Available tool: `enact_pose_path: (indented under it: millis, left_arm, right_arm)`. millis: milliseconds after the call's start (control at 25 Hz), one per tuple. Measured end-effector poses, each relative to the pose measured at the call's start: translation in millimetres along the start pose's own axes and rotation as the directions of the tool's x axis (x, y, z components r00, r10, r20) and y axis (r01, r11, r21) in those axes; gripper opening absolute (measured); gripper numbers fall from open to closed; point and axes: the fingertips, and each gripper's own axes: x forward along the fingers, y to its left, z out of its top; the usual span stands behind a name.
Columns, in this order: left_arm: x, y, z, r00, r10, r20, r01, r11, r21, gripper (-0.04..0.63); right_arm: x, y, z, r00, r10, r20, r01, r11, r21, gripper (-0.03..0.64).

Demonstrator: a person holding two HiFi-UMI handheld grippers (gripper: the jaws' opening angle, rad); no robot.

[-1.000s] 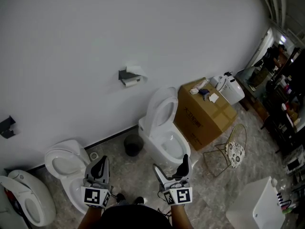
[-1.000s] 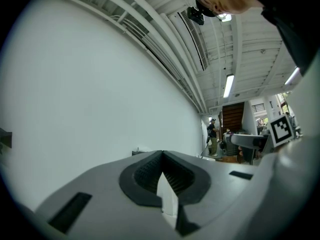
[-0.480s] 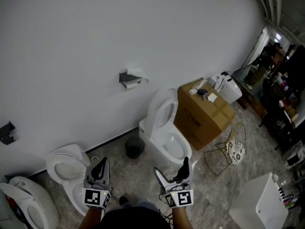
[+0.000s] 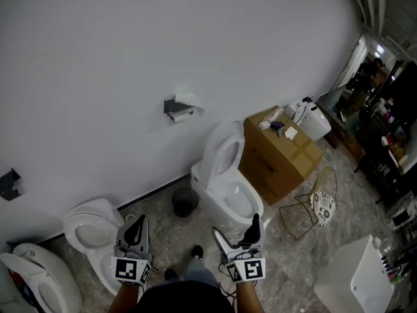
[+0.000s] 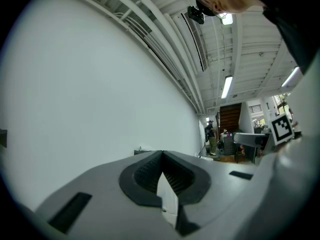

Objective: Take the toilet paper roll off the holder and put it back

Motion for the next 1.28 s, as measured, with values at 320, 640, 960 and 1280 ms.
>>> enact_pose_path:
  millis: [320,640,960,1280]
  left_arm:
    - [26.5,8.3,-3.2,1.000,0.020,0.007,-0.020,1.000,0.005,0.003]
    - [85.7,12.9,-3.7,0.999,0.034,0.015,-0.034,0.999,0.006,0.003]
    - [164.9,24.4,-3.6,0.997,0.075,0.020,-0.075,0.997,0.018,0.003]
    - [238.1,34.8,0.8,0.989,0.149,0.022,-0.150,0.989,0.021,0.003]
  right_arm:
    - [29.7,-18.8,-9.2,1.000,-0.002,-0.002,0.002,1.000,0.010,0.581]
    - [84.6,-52.1,-17.9,1.000,0.018,0.003,-0.018,1.000,0.013,0.581]
    - [165.7,-96.0,-30.4,0.998,0.057,0.009,-0.057,0.998,0.021,0.581]
    - [243.2,-139.1,-39.9,0.993,0.120,-0.002,-0.120,0.992,0.038,0.581]
